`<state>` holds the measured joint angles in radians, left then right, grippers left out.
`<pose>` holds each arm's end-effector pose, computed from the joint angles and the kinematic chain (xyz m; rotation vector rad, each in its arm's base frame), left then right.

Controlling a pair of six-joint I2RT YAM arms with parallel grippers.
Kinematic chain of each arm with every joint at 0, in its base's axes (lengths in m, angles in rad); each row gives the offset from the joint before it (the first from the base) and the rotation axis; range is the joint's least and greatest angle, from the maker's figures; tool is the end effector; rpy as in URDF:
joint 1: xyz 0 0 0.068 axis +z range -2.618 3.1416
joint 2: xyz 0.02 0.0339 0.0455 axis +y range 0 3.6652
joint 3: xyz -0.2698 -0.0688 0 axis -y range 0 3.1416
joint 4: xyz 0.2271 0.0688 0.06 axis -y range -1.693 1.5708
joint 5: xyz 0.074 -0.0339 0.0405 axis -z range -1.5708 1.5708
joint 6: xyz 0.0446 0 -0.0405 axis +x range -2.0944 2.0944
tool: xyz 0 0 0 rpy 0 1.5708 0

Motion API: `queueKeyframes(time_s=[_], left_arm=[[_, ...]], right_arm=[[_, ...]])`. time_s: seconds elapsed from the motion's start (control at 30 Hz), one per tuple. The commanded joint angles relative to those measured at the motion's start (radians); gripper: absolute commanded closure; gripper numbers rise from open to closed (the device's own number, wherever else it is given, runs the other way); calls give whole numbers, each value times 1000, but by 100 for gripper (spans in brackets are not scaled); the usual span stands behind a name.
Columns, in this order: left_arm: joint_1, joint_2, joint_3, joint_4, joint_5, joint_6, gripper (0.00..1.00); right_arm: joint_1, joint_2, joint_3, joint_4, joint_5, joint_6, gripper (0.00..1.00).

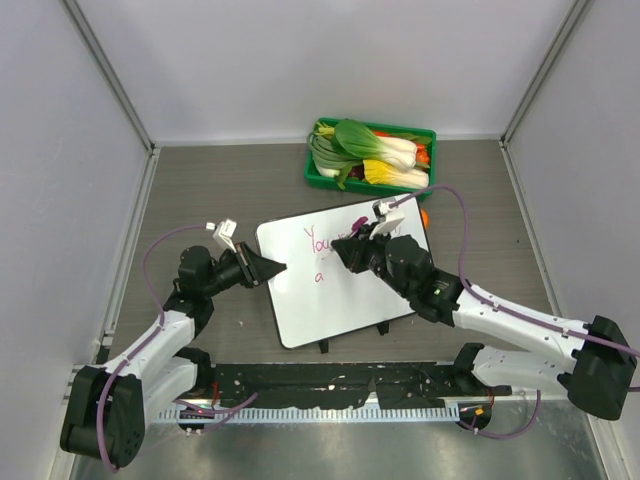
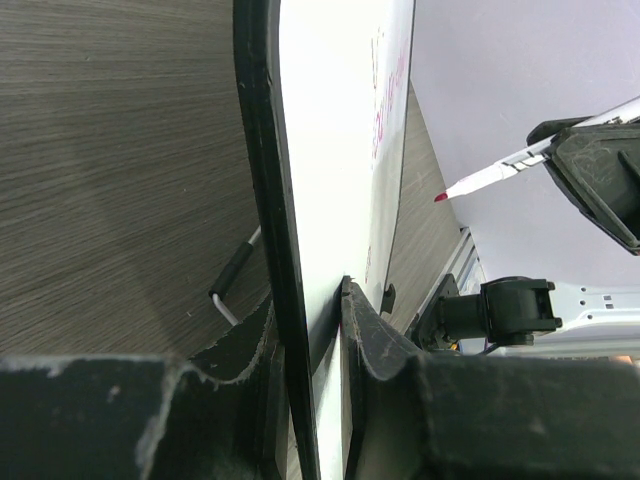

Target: Write a sentence on the whiteboard

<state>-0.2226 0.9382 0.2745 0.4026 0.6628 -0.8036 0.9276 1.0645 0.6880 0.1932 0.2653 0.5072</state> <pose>0.1712 -0.0669 0.2103 -0.0639 1.9844 -1.2990 0.1518 0.1830 0.3004 -0.1810 1.8102 0.8068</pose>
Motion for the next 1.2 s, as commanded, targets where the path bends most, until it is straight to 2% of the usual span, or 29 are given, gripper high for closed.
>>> queueKeyframes(time_s=[0.0, 0.6, 1.17], left_arm=[[-1, 19, -11, -104, -129, 193, 100], [0, 22, -11, -102, -127, 193, 100], [0, 21, -9, -102, -127, 192, 100]], right_arm=[[-18, 9, 47, 3, 31, -39, 99], [-46, 57, -19, 78, -11, 22, 99], [-47, 55, -91, 77, -41, 51, 99]])
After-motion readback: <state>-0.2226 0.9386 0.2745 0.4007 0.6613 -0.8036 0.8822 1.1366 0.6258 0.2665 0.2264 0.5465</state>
